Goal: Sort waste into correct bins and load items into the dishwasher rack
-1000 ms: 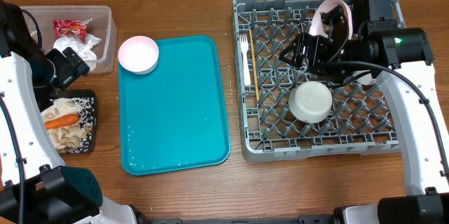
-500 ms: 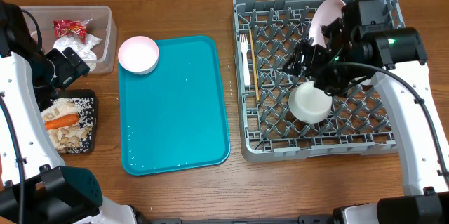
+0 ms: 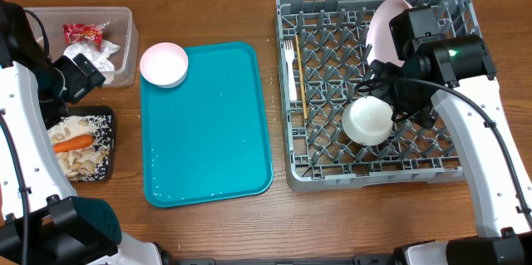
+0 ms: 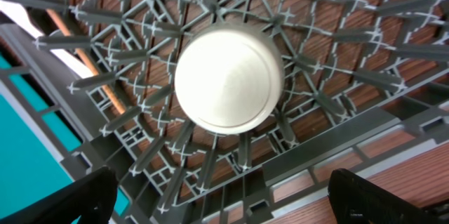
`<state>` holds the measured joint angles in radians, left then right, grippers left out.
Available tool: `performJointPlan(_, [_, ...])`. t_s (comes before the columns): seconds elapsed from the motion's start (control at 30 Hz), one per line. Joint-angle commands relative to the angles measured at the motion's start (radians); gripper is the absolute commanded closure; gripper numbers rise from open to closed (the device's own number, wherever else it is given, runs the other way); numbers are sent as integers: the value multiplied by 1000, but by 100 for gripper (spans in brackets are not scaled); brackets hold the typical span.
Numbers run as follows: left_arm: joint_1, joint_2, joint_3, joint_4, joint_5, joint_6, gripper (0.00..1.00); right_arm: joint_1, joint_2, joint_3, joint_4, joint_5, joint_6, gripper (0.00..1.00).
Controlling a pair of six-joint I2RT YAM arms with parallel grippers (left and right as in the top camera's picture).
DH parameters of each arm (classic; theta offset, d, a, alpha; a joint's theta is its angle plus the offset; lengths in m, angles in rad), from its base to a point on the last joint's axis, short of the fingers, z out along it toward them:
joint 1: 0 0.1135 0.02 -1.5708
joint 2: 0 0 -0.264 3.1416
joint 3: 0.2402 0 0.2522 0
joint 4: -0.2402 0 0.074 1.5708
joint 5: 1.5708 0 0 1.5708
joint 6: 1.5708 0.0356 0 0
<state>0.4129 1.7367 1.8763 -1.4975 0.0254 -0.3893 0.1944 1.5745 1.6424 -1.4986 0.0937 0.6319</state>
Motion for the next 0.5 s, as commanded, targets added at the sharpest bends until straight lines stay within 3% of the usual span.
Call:
performJointPlan(0.0, [-1,-5,6,42,-7,8,0,-1,-29,13,5,44,24,0])
performJointPlan(0.13, [-1,-5,6,122,32,-6,0,-1,-29,13,5,44,24,0])
performJointPlan(0.33, [-1,-5,6,33,372,-43,0,-1,-29,13,5,44,24,0])
performJointPlan(0.47, [-43,-5,5,64,599,132,0,-1,-29,13,5,44,24,0])
